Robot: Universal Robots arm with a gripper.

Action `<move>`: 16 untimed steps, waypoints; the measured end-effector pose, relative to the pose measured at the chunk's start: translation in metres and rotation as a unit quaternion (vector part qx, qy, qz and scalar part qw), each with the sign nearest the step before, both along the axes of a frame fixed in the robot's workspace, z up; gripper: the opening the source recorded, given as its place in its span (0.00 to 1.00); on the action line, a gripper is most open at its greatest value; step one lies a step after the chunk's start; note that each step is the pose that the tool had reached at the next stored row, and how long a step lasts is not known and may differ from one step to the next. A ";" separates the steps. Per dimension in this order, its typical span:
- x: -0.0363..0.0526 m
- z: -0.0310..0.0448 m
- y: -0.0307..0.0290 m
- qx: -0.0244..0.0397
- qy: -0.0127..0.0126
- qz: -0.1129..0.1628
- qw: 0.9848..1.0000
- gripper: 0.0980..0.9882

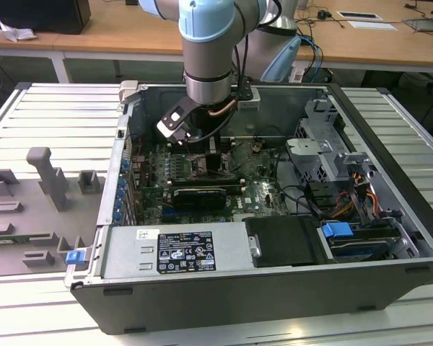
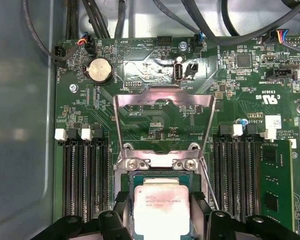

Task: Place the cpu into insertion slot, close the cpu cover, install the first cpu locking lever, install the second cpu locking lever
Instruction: 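Place the cpu into insertion slot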

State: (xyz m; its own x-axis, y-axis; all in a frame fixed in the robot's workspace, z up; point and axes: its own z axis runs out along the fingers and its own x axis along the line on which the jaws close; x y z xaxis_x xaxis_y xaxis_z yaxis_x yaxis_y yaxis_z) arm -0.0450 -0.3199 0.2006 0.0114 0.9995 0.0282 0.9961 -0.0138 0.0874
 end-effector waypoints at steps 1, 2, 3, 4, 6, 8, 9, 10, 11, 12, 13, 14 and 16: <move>0.0000 0.0000 0.0000 0.000 0.000 0.000 1.000 0.57; 0.0000 0.0001 0.0000 0.000 0.000 0.000 1.000 0.57; 0.0000 0.0006 0.0000 0.000 0.000 0.000 1.000 0.57; 0.0000 0.0014 0.0000 0.000 0.000 0.000 1.000 0.57; 0.0000 0.0061 0.0000 0.000 0.000 0.000 1.000 0.57; 0.0000 0.0138 0.0000 -0.001 0.000 0.000 1.000 0.57; 0.0000 0.0183 0.0000 -0.001 0.000 0.000 1.000 0.57; 0.0000 0.0224 0.0000 -0.001 0.000 0.000 1.000 0.57; 0.0000 0.0239 0.0000 -0.001 0.000 0.000 1.000 0.55; 0.0001 0.0246 -0.0001 -0.001 0.000 0.000 1.000 0.55; 0.0001 0.0251 -0.0003 -0.001 0.000 0.000 1.000 0.48; 0.0001 0.0252 -0.0007 -0.001 0.000 0.000 1.000 0.41; 0.0001 0.0253 -0.0017 -0.001 0.000 0.000 1.000 0.33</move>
State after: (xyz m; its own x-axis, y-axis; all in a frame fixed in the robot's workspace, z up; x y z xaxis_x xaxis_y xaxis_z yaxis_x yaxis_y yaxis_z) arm -0.0449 -0.3216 0.2259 0.0113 0.9996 0.0265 0.9961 -0.0135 0.0871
